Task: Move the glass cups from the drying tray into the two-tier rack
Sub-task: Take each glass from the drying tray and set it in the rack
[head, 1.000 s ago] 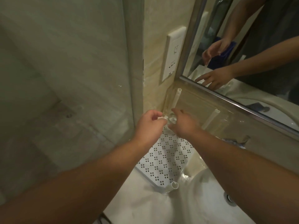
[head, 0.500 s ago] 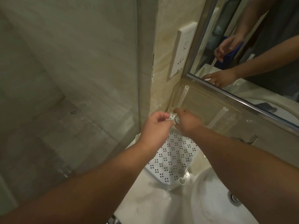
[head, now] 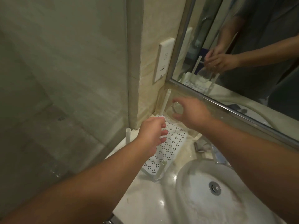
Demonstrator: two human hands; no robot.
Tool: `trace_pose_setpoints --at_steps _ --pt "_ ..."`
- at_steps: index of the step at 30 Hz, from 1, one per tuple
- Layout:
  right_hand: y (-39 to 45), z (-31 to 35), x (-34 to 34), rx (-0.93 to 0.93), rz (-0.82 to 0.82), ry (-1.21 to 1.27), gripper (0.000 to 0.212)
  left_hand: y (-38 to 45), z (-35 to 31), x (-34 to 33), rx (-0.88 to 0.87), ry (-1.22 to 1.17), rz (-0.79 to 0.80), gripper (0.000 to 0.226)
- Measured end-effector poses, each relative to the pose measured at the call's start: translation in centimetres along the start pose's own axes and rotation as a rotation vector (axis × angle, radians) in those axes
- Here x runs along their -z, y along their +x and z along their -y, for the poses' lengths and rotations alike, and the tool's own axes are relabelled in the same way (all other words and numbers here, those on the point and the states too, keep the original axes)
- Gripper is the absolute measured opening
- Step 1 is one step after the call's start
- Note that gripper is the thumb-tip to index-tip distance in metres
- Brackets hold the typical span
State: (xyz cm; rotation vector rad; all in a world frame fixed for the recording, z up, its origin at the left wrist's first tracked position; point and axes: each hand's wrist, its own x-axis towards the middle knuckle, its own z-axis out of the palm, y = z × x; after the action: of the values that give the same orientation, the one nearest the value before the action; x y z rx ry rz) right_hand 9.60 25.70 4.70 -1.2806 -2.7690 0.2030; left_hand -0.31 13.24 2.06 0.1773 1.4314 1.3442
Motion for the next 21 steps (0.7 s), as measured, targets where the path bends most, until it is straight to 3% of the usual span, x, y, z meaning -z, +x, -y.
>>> trace_pose_setpoints --at_steps 5,12,21 --pt "-3.5 0.1 5.2 0.0 -0.146 -0.035 0.047 -1.9 -1.0 -2.6 0.13 -0.294 0.114 0.017" --pt "-8.4 0.6 9.8 0.015 -0.241 -0.073 0.047 -5.0 -2.2 -6.0 0.362 -0.288 0.437 0.082" --pt "-12.7 0.9 10.2 0.02 -0.302 -0.165 0.053 -7.5 -3.5 -7.8 0.432 -0.233 0.52 0.09"
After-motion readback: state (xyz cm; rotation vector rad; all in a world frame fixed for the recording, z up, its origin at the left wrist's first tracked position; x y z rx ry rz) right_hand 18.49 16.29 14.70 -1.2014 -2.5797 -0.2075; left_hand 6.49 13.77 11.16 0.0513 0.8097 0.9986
